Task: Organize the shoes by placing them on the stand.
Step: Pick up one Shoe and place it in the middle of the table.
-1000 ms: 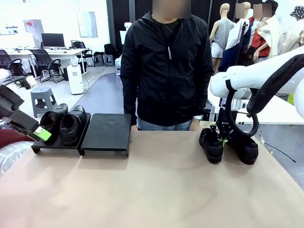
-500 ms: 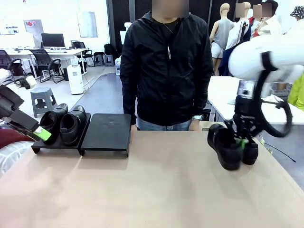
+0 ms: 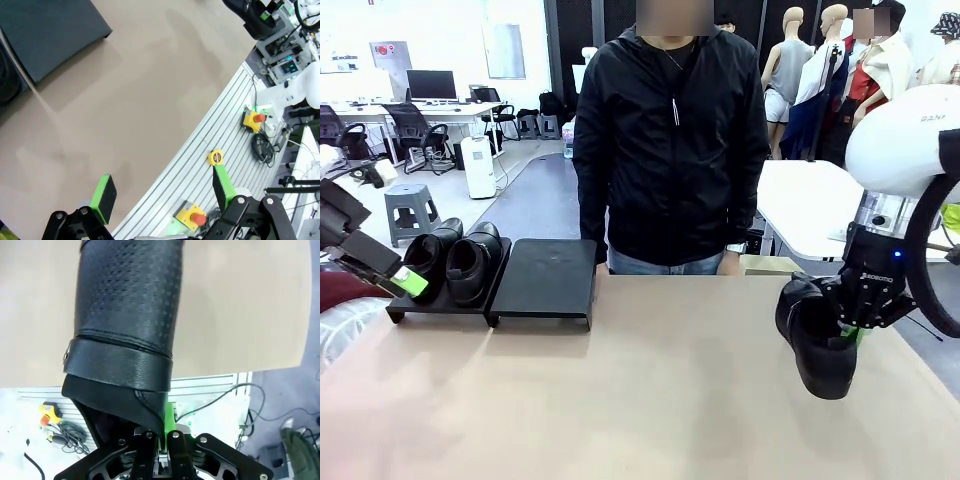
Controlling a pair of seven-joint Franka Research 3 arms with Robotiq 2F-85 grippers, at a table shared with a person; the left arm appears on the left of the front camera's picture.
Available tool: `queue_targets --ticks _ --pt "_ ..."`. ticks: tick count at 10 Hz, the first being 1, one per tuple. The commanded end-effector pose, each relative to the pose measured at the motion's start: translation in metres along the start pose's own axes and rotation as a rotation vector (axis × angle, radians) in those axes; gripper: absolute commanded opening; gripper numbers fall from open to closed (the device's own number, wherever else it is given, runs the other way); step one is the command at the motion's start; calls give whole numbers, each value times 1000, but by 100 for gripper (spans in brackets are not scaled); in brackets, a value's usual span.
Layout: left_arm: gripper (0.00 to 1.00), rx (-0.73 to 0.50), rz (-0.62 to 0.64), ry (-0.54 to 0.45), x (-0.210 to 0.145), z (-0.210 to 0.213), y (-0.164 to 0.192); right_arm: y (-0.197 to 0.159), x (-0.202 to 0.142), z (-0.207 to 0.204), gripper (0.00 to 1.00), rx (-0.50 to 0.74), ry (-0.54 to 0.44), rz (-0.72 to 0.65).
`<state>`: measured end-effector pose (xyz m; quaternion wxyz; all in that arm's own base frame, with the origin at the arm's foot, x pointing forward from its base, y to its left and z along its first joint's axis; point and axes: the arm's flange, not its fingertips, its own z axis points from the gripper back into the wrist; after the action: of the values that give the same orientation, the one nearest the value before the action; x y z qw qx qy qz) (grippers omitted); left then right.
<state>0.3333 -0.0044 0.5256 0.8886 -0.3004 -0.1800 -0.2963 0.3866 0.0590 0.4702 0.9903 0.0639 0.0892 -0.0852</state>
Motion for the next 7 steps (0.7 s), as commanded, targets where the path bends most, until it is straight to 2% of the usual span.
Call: queue_targets --ticks 1,4,5,6,7 --pt "100 -12 -2 -20 1 -1 0 -3 -2 3 0 7 -9 -6" --pt "100 -12 -2 -20 1 -1 0 91 -30 -66 0 62 -30 338" --pt "100 -12 -2 -20 1 -1 0 120 -34 -83 0 88 -43 365" --pt "100 -12 -2 -20 1 -1 0 154 -38 -98 0 151 -53 463" --pt "100 -12 -2 -20 1 -1 0 181 -40 -113 0 163 -57 466"
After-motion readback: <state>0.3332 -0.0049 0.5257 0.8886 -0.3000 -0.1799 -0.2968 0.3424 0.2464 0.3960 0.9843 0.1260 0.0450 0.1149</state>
